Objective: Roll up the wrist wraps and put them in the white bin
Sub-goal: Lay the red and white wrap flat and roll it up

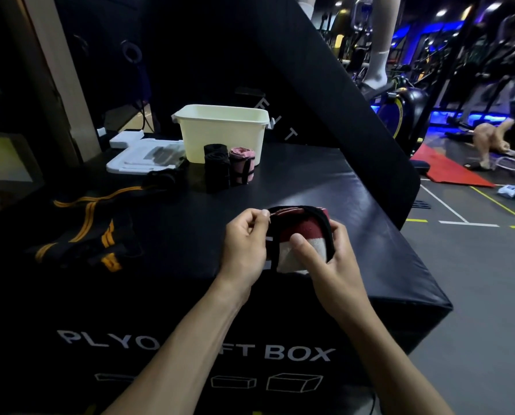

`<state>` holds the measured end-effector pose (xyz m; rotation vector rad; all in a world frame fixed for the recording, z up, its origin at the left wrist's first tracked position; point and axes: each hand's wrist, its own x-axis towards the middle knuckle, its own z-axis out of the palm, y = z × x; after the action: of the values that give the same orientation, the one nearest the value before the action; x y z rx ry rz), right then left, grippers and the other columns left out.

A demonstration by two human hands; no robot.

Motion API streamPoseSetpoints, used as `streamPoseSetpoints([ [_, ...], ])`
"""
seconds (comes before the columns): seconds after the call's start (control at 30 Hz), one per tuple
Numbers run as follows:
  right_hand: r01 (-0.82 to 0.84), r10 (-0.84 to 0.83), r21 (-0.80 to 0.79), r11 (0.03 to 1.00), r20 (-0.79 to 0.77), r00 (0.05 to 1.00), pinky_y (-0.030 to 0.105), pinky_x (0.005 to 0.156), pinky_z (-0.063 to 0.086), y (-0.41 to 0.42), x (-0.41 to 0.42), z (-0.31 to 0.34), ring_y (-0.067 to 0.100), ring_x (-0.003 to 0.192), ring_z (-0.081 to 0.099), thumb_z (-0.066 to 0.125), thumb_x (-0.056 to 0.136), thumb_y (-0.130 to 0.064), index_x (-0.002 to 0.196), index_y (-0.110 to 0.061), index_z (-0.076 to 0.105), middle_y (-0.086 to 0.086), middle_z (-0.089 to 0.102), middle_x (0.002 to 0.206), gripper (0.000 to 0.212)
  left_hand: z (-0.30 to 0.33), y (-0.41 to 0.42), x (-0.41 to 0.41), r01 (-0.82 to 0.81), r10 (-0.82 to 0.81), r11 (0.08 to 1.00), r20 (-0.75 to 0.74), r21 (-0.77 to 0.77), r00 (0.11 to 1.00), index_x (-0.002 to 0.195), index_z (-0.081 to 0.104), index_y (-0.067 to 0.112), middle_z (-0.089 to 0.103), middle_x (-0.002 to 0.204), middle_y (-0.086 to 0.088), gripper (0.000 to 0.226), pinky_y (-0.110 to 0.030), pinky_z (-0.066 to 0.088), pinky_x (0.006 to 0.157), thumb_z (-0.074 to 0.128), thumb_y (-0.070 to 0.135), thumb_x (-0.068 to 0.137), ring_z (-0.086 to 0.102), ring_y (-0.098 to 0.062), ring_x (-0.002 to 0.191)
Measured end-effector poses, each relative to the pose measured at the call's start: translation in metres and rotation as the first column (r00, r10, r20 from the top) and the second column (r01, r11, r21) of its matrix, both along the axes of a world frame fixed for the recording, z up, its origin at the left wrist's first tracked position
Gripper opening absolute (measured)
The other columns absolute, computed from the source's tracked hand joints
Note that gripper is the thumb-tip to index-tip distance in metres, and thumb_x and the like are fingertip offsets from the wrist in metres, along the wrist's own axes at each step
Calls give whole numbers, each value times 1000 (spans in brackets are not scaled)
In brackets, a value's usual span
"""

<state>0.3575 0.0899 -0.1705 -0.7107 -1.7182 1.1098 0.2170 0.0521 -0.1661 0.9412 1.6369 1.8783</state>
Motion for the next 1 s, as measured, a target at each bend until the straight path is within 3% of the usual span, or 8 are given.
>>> streamPoseSetpoints([
  [0.07, 24, -24, 6, 1000, 9, 1000, 12, 87, 48, -1, -1, -1, -3, 106, 64, 71, 78, -57, 124, -22, 55, -10, 67, 115, 60, 0, 0, -2, -31, 34, 999, -129, 29, 991, 86, 66, 22, 68, 80, -17, 32, -59, 59, 72, 51, 50, 94, 66, -34, 73],
  [0.23, -27, 28, -41, 999, 15, 999, 21, 87, 53, -2, 1, 1, 3, 108, 66, 70, 77, -60, 128, -23, 55, -14, 67, 115, 64, 3, -1, -6, -72, 113, 985, -274, 155, 955, 92, 69, 27, 74, 87, 10, 23, -42, 59, 79, 51, 39, 102, 72, -12, 85],
  [0.33, -91, 88, -154, 984, -31, 996, 43, 69, 62, -4, 2, 5, 18, 100, 72, 77, 84, -47, 128, -22, 55, -3, 67, 115, 55, 1, -1, -2, -15, 40, 987, -156, 159, 987, 89, 69, 25, 76, 90, 3, 25, -43, 60, 82, 52, 31, 106, 74, -17, 89],
  [0.43, -95, 82, -224, 970, -68, 994, 42, 56, 61, -5, 5, 5, 24, 93, 74, 73, 81, -42, 126, -21, 56, 2, 67, 112, 52, 3, -2, 0, 30, -22, 991, -59, 134, 998, 85, 70, 19, 78, 87, -2, 29, -35, 58, 81, 52, 20, 108, 74, -15, 85],
  [0.57, -59, 41, -243, 968, -80, 996, 42, 54, 60, -5, 3, 1, 22, 91, 75, 73, 79, -46, 121, -19, 59, 6, 68, 112, 52, 8, -7, 3, 82, -87, 995, 109, 53, 990, 86, 68, 13, 76, 78, -3, 31, -31, 55, 51, 51, 27, 108, 73, -15, 64],
  [0.8, 59, -62, -102, 993, -26, 998, 51, 92, 58, 4, 1, -4, 15, 106, 70, 76, 78, -57, 122, -28, 60, -2, 71, 115, 55, 6, -7, 8, 28, -47, 996, 228, 87, 973, 84, 61, 8, 71, 70, -3, 27, -27, 51, 43, 54, 21, 107, 70, -15, 57],
  [0.9, 36, -44, -99, 994, -73, 996, 54, 94, 56, 6, 0, -5, 17, 108, 69, 77, 74, -58, 124, -29, 58, -3, 70, 115, 62, 2, -7, 7, 63, -76, 996, 262, 57, 962, 82, 61, 6, 72, 71, -5, 28, -28, 53, 49, 54, 18, 106, 70, -17, 61],
  [1.0, -8, 4, -58, 998, -65, 998, 35, 93, 57, 3, 2, -5, 8, 110, 67, 75, 70, -59, 128, -24, 57, -7, 69, 117, 70, -4, -3, 1, 139, -128, 990, 303, -12, 944, 92, 67, -2, 72, 81, -15, 28, -35, 56, 65, 57, 20, 106, 69, -25, 73],
])
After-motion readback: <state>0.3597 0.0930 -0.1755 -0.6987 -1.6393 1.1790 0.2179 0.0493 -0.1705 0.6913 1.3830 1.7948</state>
